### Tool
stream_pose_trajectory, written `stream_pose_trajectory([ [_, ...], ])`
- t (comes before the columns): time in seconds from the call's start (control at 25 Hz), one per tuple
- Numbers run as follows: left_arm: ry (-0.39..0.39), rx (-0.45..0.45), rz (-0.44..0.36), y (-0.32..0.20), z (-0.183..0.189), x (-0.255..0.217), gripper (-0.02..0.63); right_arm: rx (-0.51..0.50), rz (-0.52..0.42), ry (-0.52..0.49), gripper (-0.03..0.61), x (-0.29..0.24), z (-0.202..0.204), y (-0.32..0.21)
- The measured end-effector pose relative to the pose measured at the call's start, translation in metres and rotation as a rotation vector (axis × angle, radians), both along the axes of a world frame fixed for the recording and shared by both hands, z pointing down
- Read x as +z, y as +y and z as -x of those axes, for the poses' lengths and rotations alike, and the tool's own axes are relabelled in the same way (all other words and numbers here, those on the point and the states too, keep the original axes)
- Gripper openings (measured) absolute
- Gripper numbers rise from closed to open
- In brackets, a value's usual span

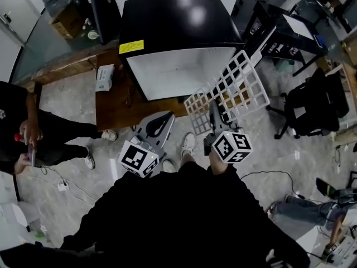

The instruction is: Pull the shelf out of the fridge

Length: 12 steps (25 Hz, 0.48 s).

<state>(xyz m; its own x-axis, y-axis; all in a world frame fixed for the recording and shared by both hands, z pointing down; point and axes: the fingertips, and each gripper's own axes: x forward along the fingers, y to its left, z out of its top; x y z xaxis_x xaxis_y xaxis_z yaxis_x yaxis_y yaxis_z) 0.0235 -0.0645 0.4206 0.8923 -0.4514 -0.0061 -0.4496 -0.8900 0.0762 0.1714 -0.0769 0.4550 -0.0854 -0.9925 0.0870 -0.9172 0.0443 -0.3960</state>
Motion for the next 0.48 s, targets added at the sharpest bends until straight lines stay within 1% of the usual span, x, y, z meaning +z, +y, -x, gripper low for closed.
stream_pose_trajectory([
  [0.12, 0.003, 0.001, -0.002, -0.002, -0.004, -0.004, 0.006, -0.030, -0.017, 0.204, 0.029, -0.035, -0.008, 0.003],
  [0.28, 0.000, -0.029, -0.004, -0.011, -0.004, -0.011, 0.006, -0.081, -0.052, 0.449, 0.029, -0.098, -0.012, 0.002],
  [0.48, -0.018, -0.065, -0.023, -0.028, -0.004, -0.025, 0.006, -0.110, -0.037, 0.754, 0.029, -0.156, -0.012, -0.005],
])
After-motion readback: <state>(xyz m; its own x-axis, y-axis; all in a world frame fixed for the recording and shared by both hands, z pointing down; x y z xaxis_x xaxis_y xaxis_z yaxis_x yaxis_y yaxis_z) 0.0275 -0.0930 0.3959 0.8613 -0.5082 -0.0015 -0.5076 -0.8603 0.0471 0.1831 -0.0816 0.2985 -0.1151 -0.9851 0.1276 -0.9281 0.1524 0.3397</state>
